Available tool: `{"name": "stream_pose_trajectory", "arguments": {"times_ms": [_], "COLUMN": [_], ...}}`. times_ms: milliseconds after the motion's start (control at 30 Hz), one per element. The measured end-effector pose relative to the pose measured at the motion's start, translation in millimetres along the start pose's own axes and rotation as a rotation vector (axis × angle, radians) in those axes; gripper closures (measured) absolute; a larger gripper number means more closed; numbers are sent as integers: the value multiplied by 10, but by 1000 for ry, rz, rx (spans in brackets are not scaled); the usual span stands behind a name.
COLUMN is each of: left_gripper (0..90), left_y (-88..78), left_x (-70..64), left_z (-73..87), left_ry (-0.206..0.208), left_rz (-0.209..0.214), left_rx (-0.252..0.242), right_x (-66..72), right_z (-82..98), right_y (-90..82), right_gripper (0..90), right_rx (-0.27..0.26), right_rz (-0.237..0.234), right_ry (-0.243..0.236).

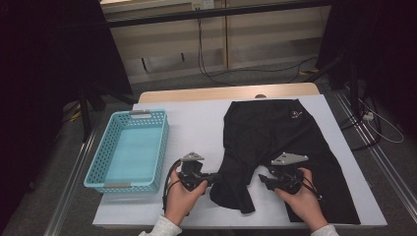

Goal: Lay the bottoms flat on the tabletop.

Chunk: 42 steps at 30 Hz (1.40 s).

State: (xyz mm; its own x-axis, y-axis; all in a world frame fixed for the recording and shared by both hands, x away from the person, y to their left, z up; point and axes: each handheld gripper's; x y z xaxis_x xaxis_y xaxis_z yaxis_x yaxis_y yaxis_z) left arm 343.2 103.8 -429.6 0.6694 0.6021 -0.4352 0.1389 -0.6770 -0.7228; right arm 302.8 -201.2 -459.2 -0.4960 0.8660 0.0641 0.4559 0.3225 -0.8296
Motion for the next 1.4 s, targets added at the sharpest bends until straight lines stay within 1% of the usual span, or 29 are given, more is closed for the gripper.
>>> {"name": "stream_pose_trajectory", "arguments": {"times_ms": [33, 100, 200, 233, 267, 333, 367, 400, 433, 467, 500, 567, 667, 700, 733, 767, 800, 833, 867, 900, 933, 1000, 1033, 1067, 1133, 1200, 1267, 1333, 1400], "left_gripper": [875, 877, 876, 876, 876, 877, 877, 877, 877, 877, 877, 877, 877, 877, 877, 877, 878, 878, 878, 877, 878, 878, 878, 878, 878, 879, 875, 811, 729], "left_y": [-29, -100, -131, -127, -110, -102, -112, -112, -128, -119, -109, -74, -60, -67, -67, -84, -95, -102, -102, -129, -140, -149, -153, -150, -145, -138, -110, -115, -126], "left_x": [25, 105, 154, 196, 214, 228, 235, 235, 231, 223, 221, 218, 214, 214, 214, 223, 230, 233, 233, 253, 262, 263, 265, 260, 261, 260, 275, 270, 262], "left_z": [-1, 0, 3, 5, 8, 3, -3, -3, -15, -20, -23, -29, -36, -44, -44, -53, -57, -60, -60, -65, -68, -74, -79, -83, -96, -101, -113, -104, -99], "left_ry": [-7, -38, -54, -71, -74, -79, -79, -79, -80, -78, -77, -76, -82, -81, -81, -85, -90, -96, -96, -101, -100, -110, -112, -118, -109, -118, -111, -96, -90], "left_rz": [-3, 6, -6, -4, -16, -17, -21, -21, -7, -5, -4, -3, 2, 0, 0, 3, 4, 6, 6, 0, 0, -6, -4, -8, -14, -12, -43, -87, -89], "left_rx": [-4, -26, -36, -33, -30, -31, -41, -41, -44, -41, -36, -28, -25, -30, -30, -33, -45, -47, -47, -60, -58, -71, -68, -76, -71, -76, -80, -86, -79], "right_x": [1, 3, -9, -14, -16, -23, -31, -41, -64, -77, -89, -91, -67, -56, -56, -20, -14, -28, -49, -88, -114, -185, -218, -238, -265, -274, -278, -268, -256], "right_z": [2, 7, 14, 14, 13, 5, -3, -8, -25, -42, -83, -155, -273, -301, -301, -303, -305, -307, -302, -279, -262, -220, -199, -184, -160, -150, -141, -134, -132], "right_y": [-1, -3, -4, -5, -6, -12, -25, -35, -56, -70, -76, -56, 79, 160, 160, 228, 219, 184, 159, 118, 90, 6, -48, -86, -146, -187, -208, -192, -174], "right_gripper": [557, 604, 621, 628, 636, 641, 636, 635, 634, 631, 623, 621, 612, 635, 635, 780, 834, 867, 881, 885, 886, 888, 888, 888, 888, 888, 890, 890, 890], "right_rx": [2, 2, -4, -2, -1, 5, 16, 19, -3, -21, -55, -84, -73, -52, -52, -32, -21, -4, 1, 3, 2, -12, -20, -23, -37, -41, -45, -40, -28], "right_rz": [5, 23, 23, 22, 24, 25, 46, 54, 33, 25, 23, 23, 35, 31, 31, 69, 82, 77, 60, 54, 57, 33, 37, 41, 34, 38, 35, 35, 38], "right_ry": [-9, -20, -12, -12, -14, -15, -23, -21, 0, 3, -14, -31, -55, -72, -72, -116, -132, -136, -123, -110, -104, -80, -74, -74, -71, -75, -79, -82, -80]}}
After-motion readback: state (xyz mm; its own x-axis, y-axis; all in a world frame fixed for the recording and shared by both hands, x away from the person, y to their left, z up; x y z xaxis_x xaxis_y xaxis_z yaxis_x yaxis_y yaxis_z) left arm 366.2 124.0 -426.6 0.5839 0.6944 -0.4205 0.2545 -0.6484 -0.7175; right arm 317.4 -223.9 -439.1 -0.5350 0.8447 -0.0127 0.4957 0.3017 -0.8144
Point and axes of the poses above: each handheld gripper's, and its own axes: y roughly forward along the jaws, z roughly out of its underside, x roughly to its left, and after that the axes turned 12 degrees about x, right-handed
